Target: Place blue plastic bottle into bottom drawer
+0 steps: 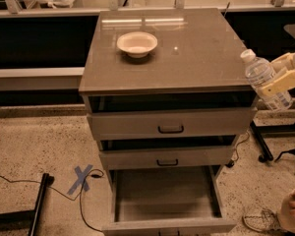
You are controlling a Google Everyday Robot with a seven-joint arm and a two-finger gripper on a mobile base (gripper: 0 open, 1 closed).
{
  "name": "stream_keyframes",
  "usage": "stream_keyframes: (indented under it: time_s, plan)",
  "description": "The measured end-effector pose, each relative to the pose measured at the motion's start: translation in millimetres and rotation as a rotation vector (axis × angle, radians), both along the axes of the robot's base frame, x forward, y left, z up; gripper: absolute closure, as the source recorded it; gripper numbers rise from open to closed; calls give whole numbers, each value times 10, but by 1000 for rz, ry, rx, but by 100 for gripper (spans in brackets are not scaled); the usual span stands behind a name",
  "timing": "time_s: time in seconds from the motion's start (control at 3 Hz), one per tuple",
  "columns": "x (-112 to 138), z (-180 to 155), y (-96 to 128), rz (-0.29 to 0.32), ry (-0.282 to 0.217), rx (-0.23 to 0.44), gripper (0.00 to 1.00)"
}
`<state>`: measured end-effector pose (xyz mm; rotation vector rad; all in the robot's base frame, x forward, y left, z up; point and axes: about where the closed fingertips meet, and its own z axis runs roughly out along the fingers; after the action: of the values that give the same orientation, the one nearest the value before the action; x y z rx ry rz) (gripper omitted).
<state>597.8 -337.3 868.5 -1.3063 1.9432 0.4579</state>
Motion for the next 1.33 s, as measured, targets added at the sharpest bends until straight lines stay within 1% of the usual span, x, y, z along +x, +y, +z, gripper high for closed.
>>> stream_keyframes:
  time_s: [0.33, 0.67, 1.0, 1.33]
  plan:
    - [2, 1, 6, 1, 0, 1, 100]
    - [-25, -342, -24, 10, -43, 133, 100]
    - [-309, -879, -92, 2, -98, 321, 100]
    - [-541, -1391, -8, 77, -106, 470, 100]
